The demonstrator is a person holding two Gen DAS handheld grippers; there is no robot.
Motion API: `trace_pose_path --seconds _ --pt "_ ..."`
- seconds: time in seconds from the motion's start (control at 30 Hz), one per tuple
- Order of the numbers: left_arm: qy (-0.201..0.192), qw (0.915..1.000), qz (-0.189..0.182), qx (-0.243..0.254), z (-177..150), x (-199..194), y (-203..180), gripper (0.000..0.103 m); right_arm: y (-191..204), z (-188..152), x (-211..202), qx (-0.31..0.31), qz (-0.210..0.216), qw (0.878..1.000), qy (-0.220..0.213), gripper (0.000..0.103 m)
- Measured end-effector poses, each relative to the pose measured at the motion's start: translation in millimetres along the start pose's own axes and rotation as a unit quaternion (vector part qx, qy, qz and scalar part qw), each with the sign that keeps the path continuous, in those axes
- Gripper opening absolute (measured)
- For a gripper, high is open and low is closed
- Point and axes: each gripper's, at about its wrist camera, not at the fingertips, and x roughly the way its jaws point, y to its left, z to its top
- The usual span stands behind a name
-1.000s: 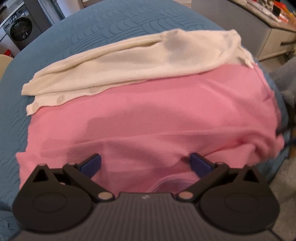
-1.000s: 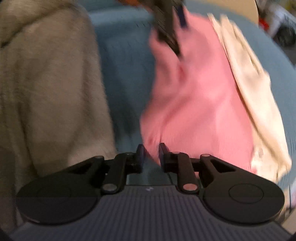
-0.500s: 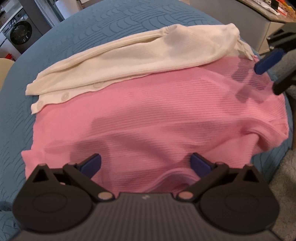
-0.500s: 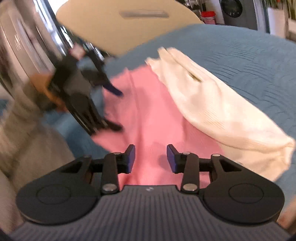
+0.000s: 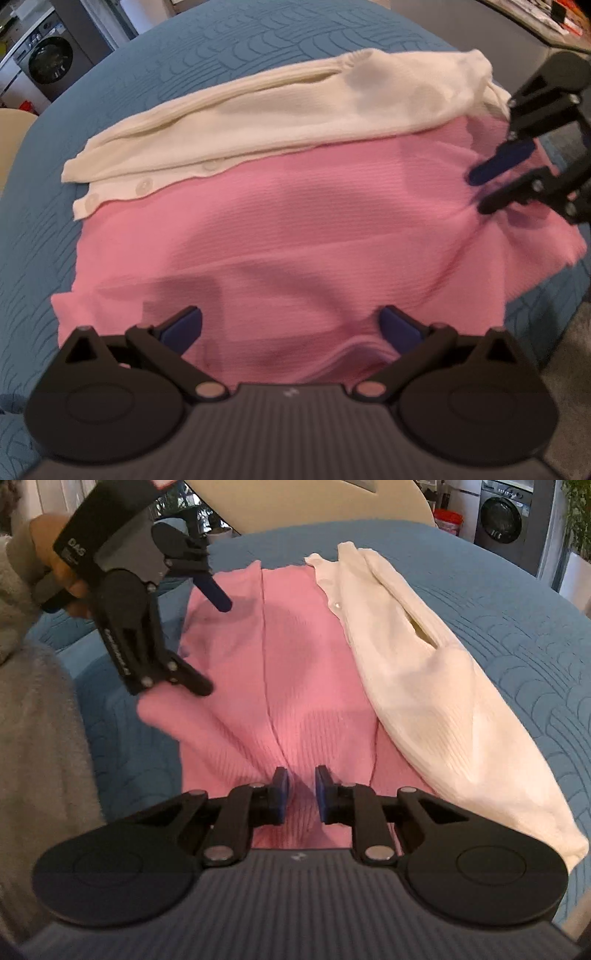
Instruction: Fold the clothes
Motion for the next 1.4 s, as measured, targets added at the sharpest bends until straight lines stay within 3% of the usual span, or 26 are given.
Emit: trace_pose_path --seconds 0.03,0.1,0.13,0.23,0.3,0.43,0.47,0.5,0.57,0.67,0.77,0.83,0.93,0.97,1.03,1.1,1.17,1.23,1.3,1.4 --pt "-0.001 0.9999 0.01 -0.013 1 0 6 0.103 10 2 -7 -0.025 -0.038 0.999 -0.019 0.024" --pt "-0.001 0.999 0.027 -0.037 2 1 16 0.103 32 3 -20 -0.07 -0.064 0.994 -0.061 0.024" --pt "-0.001 0.9982 0.031 -0.052 3 1 22 0.103 42 2 -24 -0.087 -0.052 0.992 -0.07 0.024" --pt "-0.004 0.9939 0.059 -0.093 6 0 37 0.103 87 -2 -24 -0.169 0.014 0.983 -0.075 0.043" --pt "-0.001 0.9911 0.077 -0.109 7 0 43 0.103 125 -12 -4 -0.271 -0.01 0.961 -0.061 0.049" --pt "-0.002 0.9875 0.078 -0.137 7 -2 56 0.103 157 -33 31 -0.399 -0.113 0.907 -0.07 0.048" --pt "-0.003 0.9865 0.085 -0.14 6 -3 58 0.103 158 -34 30 -0.396 -0.111 0.908 -0.08 0.039" --pt "0.002 0.9848 0.101 -0.141 5 -2 60 0.103 155 -30 26 -0.37 -0.091 0.921 -0.078 0.011" --pt "0.013 0.981 0.132 -0.142 2 1 64 0.103 150 -24 18 -0.325 -0.053 0.942 -0.073 0.012" --pt "0.044 0.9729 0.175 -0.145 -4 12 73 0.103 154 -33 15 -0.341 -0.02 0.939 -0.031 0.012" --pt "0.041 0.9686 0.175 -0.172 -5 10 85 0.103 159 -40 14 -0.365 -0.025 0.93 -0.034 0.014" --pt "0.031 0.957 0.219 -0.188 -4 4 90 0.103 157 -38 9 -0.367 -0.018 0.93 -0.03 0.019" --pt "0.036 0.9439 0.242 -0.222 -9 3 104 0.103 145 -21 -7 -0.324 0.042 0.945 -0.017 0.023" --pt "0.038 0.9394 0.247 -0.235 -10 6 111 0.103 136 -6 -18 -0.281 0.071 0.956 -0.032 0.023" --pt "0.04 0.9336 0.253 -0.25 -10 10 120 0.103 123 9 -22 -0.227 0.084 0.968 -0.073 0.026" --pt "0.041 0.9303 0.26 -0.256 -10 9 121 0.103 115 22 -12 -0.179 0.078 0.976 -0.101 0.046" --pt "0.043 0.9336 0.262 -0.241 -11 13 117 0.103 110 31 11 -0.16 0.049 0.98 -0.106 0.053" --pt "0.045 0.9402 0.269 -0.204 -13 20 107 0.103 106 29 41 -0.165 0.047 0.983 -0.068 0.053" --pt "0.042 0.9423 0.273 -0.189 -14 21 103 0.103 99 21 53 -0.146 0.066 0.986 -0.05 0.056" --pt "0.048 0.939 0.267 -0.211 -13 19 109 0.103 87 10 49 -0.118 0.099 0.987 -0.044 0.056"
